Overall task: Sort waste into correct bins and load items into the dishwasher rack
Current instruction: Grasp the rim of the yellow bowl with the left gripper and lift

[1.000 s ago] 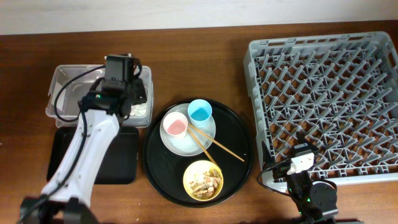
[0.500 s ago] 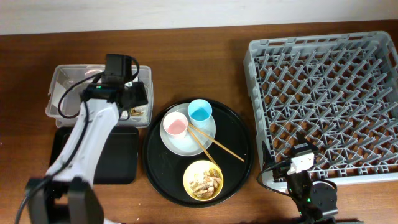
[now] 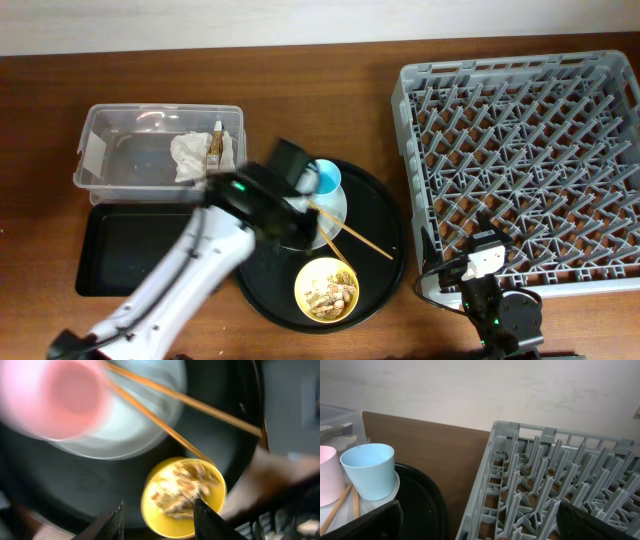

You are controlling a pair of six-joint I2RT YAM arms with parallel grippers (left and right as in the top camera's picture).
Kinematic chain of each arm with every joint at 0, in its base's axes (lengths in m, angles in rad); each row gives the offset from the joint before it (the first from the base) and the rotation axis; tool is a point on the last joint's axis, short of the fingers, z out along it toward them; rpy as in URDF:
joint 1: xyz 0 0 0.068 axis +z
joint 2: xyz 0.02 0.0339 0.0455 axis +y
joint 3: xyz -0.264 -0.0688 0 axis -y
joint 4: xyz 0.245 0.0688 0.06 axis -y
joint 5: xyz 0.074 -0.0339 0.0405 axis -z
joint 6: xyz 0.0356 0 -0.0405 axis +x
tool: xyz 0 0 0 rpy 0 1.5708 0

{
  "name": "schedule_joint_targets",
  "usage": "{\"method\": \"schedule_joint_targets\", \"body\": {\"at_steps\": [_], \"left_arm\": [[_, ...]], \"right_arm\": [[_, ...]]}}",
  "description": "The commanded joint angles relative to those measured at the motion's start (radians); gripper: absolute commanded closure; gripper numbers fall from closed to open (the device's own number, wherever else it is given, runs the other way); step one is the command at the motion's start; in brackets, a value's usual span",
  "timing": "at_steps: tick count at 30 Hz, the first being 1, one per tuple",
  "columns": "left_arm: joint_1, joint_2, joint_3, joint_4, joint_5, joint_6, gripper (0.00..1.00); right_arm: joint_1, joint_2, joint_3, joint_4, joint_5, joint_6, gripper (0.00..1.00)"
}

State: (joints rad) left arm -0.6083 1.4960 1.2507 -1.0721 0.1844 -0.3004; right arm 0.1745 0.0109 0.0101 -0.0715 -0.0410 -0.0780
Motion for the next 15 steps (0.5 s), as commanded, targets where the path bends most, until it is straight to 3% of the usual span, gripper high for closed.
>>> {"method": "schedule_joint_targets", "body": {"at_steps": [1, 8, 15], "left_arm": [[-0.155, 0.012, -0.080, 0.051, -0.020, -0.055, 0.58], [-0.377, 0.029, -0.140, 0.172, -0.016, -0.108, 0.69], [-0.503, 0.061, -0.170, 0.208, -0.089, -0.189, 0.70]], "right_arm": [[0.002, -0.007, -0.005, -0.005, 0.012, 0.008, 0.01], [0.002, -0.007, -0.005, -0.005, 0.012, 0.008, 0.01], [0.002, -0.007, -0.005, -0.005, 0.012, 0.008, 0.01]]}}
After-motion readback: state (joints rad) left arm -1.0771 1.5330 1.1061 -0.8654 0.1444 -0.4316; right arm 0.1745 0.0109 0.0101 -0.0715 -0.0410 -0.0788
